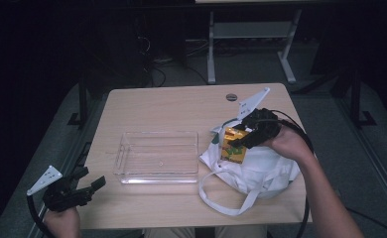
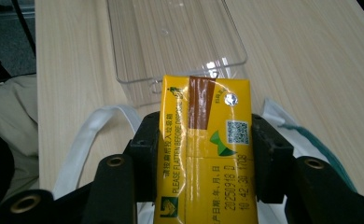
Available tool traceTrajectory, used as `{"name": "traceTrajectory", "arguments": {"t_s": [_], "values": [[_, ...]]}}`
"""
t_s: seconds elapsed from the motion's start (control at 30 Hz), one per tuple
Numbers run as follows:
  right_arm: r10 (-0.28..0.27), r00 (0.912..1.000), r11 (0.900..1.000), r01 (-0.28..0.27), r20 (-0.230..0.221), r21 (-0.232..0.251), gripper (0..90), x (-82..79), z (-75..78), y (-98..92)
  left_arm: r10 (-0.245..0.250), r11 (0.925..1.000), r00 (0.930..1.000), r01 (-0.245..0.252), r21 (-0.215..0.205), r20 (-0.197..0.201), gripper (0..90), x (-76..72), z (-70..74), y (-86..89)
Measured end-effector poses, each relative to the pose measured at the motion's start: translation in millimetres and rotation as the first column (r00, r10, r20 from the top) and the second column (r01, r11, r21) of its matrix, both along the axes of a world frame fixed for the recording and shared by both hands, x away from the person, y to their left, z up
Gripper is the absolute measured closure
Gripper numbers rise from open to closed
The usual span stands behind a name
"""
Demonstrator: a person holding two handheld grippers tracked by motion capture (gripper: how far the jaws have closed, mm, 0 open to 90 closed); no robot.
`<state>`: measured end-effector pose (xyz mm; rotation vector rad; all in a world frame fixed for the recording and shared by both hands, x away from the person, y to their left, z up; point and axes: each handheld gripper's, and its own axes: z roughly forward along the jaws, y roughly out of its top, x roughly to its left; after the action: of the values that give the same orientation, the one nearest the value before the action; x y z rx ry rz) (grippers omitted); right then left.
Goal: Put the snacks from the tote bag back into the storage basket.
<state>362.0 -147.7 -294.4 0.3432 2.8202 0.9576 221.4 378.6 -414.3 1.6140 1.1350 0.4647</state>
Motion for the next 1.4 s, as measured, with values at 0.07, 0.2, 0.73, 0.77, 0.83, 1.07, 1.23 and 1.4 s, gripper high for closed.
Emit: {"name": "traceTrajectory", "arguments": {"t_s": [0.07, 0.2, 0.73, 0.77, 0.83, 1.07, 1.23, 1.4], "values": [[0.013, 0.9999, 1.000, -0.013, 0.000, 0.007, 51.9, 0.3, 2.6, 5.3, -0.001, 1.0000, 1.0000, 0.001, 0.003, -0.001, 12.7, 0.0, 0.0, 0.3], [0.029, 0.9995, 1.000, -0.029, 0.011, -0.002, 51.9, 1.0, 7.9, 15.3, 0.002, 1.0000, 1.0000, -0.002, 0.001, -0.003, 12.7, 0.0, -0.3, 0.9], [0.100, 0.9949, 0.995, -0.100, 0.014, -0.011, 51.9, 0.3, 17.1, 49.2, 0.000, 1.0000, 1.0000, 0.000, 0.001, 0.004, 12.6, 0.1, -0.2, 1.9], [0.104, 0.9944, 0.995, -0.103, 0.018, -0.011, 52.0, 0.8, 17.4, 50.2, 0.000, 1.0000, 1.0000, 0.000, 0.002, 0.005, 12.6, 0.1, -0.2, 2.0], [0.112, 0.9936, 0.994, -0.111, 0.018, -0.020, 51.9, 0.7, 18.5, 54.7, 0.000, 1.0000, 1.0000, 0.000, 0.003, 0.004, 12.7, -0.1, -0.1, 2.0], [0.127, 0.9918, 0.992, -0.126, 0.018, -0.020, 52.0, 0.9, 18.6, 64.5, 0.002, 1.0000, 1.0000, -0.002, 0.001, 0.004, 12.7, -0.6, 0.2, 2.0], [0.143, 0.9896, 0.990, -0.143, 0.019, -0.009, 52.0, 1.1, 17.5, 73.4, 0.003, 1.0000, 1.0000, -0.003, 0.001, 0.001, 12.7, -0.6, 0.2, 2.5], [0.150, 0.9885, 0.989, -0.150, 0.021, -0.017, 52.0, 0.4, 19.6, 79.2, 0.003, 1.0000, 1.0000, -0.003, 0.002, 0.001, 12.7, -0.5, 0.2, 2.9]]}}
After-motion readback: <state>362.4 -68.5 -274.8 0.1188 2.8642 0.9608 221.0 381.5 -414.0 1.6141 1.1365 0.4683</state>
